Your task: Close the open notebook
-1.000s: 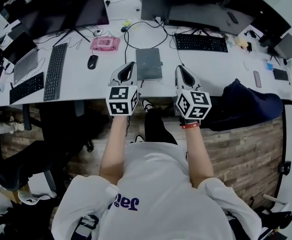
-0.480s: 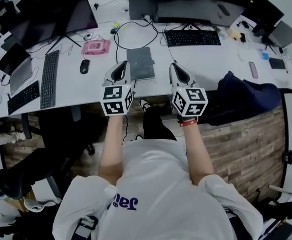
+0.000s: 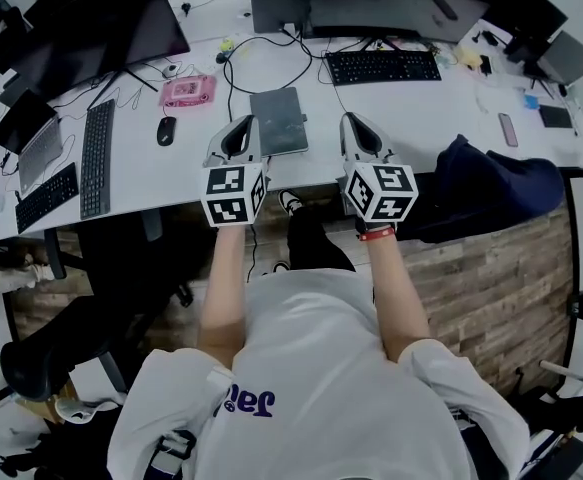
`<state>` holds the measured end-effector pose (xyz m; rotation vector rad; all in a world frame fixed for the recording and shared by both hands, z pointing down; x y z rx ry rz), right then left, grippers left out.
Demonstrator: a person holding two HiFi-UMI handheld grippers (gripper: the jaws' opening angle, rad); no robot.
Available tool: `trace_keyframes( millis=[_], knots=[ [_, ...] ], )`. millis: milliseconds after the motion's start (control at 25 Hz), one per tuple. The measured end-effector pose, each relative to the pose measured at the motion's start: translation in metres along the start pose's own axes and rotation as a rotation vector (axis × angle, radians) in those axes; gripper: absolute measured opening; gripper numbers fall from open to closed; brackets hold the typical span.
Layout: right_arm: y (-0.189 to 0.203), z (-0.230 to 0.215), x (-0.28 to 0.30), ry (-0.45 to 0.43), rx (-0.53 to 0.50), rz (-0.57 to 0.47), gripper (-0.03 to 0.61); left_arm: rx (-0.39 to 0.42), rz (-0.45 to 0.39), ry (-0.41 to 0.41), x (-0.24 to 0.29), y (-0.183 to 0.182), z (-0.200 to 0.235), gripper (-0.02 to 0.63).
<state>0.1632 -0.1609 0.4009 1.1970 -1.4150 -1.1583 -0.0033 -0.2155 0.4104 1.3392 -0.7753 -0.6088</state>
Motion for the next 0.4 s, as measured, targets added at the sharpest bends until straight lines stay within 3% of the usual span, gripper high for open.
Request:
trace_keyframes(
  millis=[240,400],
  knots=[
    [0.006,-0.013,0.014,-0.005,-0.018,0.04,-0.001,0.015,0.026,0.027,0.003,0.006,0.007,0.018],
    [0.017,-0.006,0.047,-0.086,0.021,0.097,-0.002,0.005,0.028,0.007,0.006,0.011,0.031,0.018]
  ],
)
Point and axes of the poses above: the fingertips, and each gripper's own axes: x forward along the fingers, z to its left, y out of its underside, the point moved 1 cm from there along -x, backward along the fingers, and after that the axes turned 4 degrees about -z, right-handed, at the moved point
